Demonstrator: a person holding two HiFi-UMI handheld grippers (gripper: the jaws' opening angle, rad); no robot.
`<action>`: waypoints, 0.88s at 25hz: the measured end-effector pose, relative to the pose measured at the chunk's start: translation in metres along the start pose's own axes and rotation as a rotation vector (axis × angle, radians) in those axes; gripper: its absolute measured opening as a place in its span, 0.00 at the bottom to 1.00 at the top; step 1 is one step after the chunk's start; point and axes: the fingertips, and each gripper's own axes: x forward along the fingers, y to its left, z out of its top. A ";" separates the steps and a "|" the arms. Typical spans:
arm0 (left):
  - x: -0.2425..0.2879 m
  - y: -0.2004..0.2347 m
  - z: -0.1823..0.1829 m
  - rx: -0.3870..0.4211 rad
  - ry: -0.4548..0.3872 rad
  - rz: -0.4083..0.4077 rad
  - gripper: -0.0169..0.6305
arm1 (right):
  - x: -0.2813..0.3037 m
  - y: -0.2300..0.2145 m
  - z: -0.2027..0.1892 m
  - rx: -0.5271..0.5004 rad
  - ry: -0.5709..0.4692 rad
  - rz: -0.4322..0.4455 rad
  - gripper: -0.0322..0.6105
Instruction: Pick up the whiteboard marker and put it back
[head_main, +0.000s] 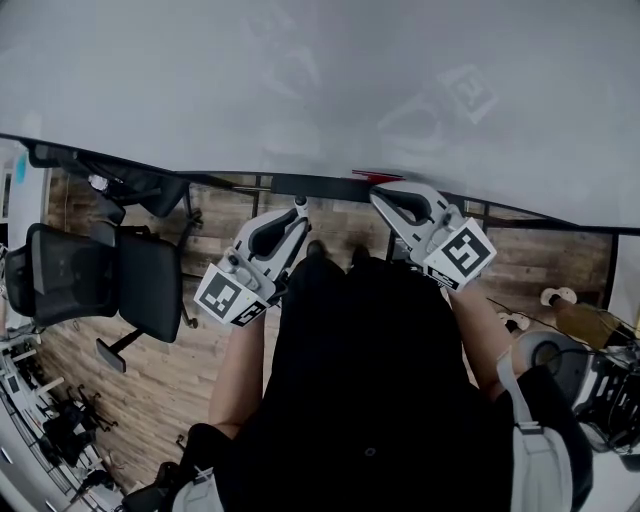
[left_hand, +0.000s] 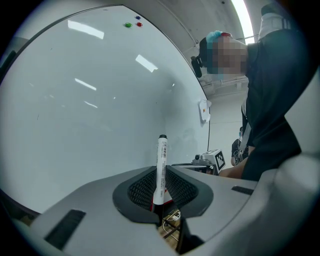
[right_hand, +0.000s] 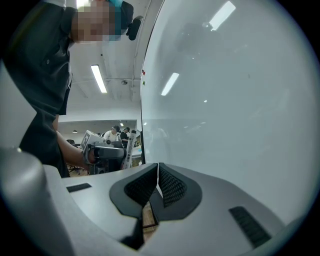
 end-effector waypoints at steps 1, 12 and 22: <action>0.000 0.000 0.000 0.001 0.001 -0.001 0.13 | 0.000 0.000 0.000 0.000 -0.001 0.000 0.09; 0.000 -0.001 0.000 0.008 0.018 0.000 0.13 | -0.001 -0.001 -0.005 0.006 0.002 0.006 0.09; 0.004 0.000 0.001 0.026 0.048 -0.014 0.13 | -0.006 -0.003 -0.007 0.009 -0.004 -0.001 0.08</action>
